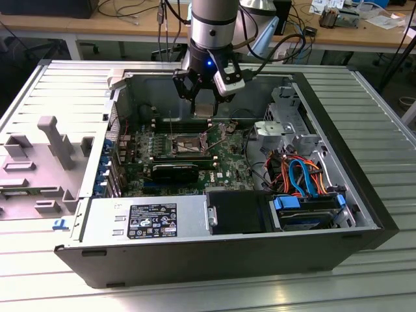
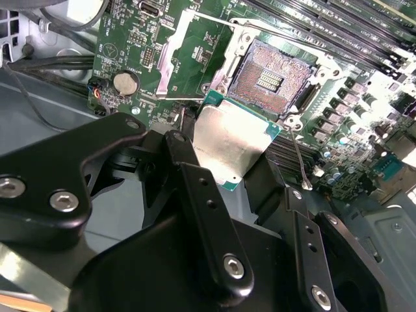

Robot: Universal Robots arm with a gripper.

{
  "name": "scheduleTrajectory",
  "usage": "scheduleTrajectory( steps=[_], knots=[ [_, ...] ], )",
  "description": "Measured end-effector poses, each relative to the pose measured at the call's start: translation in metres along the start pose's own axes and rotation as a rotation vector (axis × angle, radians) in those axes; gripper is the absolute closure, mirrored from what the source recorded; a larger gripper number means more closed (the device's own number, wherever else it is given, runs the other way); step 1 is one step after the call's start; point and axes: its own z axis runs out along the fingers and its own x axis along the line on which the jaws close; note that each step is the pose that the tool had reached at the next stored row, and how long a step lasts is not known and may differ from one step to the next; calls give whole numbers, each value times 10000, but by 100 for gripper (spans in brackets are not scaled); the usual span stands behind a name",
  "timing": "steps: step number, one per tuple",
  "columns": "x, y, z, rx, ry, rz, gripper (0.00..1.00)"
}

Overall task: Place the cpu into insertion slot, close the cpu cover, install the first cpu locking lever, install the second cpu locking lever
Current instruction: 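Place the cpu into insertion slot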

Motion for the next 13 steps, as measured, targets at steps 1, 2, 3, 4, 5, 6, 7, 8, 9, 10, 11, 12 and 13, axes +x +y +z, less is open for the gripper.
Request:
scheduleTrajectory(
  steps=[1,2,3,4,5,6,7,8,9,10,11,12,13],
  knots=[
    [0,0,0,-1,0,11,45],
    [0,0,0,-1,-1,17,45],
    [0,0,1,-1,-3,32,45],
    [0,0,1,-1,-3,39,45],
    [0,0,1,-2,-4,46,45],
    [0,0,1,-2,-5,58,45],
    [0,0,1,-2,-6,67,45],
    [0,0,2,-2,-7,75,45],
    [0,0,2,-2,-7,85,45],
    [0,0,2,-2,-8,92,45],
    [0,0,2,-2,-9,99,45],
    [0,0,3,-3,-9,106,45],
    [0,0,3,-3,-10,114,45]
  ],
)
